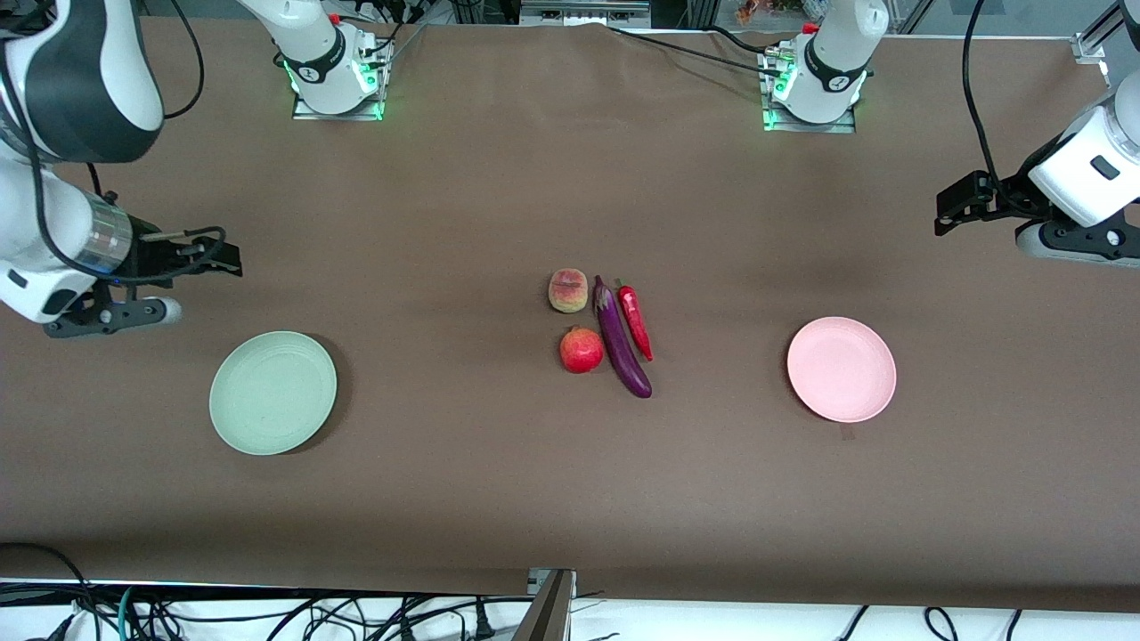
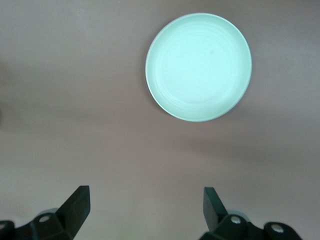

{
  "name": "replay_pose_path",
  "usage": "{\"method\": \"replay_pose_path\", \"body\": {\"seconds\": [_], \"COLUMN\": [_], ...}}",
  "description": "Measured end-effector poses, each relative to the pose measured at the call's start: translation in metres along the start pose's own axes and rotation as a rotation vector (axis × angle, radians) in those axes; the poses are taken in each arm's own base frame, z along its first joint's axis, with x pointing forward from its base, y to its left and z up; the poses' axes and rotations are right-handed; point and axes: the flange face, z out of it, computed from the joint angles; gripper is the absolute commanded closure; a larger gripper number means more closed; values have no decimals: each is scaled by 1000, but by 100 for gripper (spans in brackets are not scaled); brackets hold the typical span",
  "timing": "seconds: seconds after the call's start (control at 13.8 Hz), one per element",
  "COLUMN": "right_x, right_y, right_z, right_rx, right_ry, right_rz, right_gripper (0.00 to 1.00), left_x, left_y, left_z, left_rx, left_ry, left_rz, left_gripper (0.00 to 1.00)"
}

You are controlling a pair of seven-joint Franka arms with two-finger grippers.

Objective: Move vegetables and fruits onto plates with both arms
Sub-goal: 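Reach the right gripper down to the peach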

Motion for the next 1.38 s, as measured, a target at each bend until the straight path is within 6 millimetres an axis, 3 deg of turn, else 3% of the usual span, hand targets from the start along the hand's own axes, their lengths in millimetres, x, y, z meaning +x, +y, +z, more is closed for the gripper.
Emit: {"method": "replay_pose_path", "body": {"seconds": [0.22,0.51,0.65,1.02,1.38], "right_x": [25,52,60,67,54], "right_y": [-50,-156,-197,-294,-378], "right_z": [30,79,105,180,242], "right_rx": [31,69,121,149,183], "right_ry": [17,55,55,88,143], "right_rz": [41,169,213,249,276], "right_gripper": [0,0,0,0,0], "left_x": [0,0,0,0,0], "left_y": [0,1,1,1,1], "left_z": [0,0,0,0,0], "left_rx": [0,0,0,0,0], "left_ry": [0,0,0,-1,-1], "left_rz": [1,1,1,2,2], "left_gripper": [0,0,0,0,0]}}
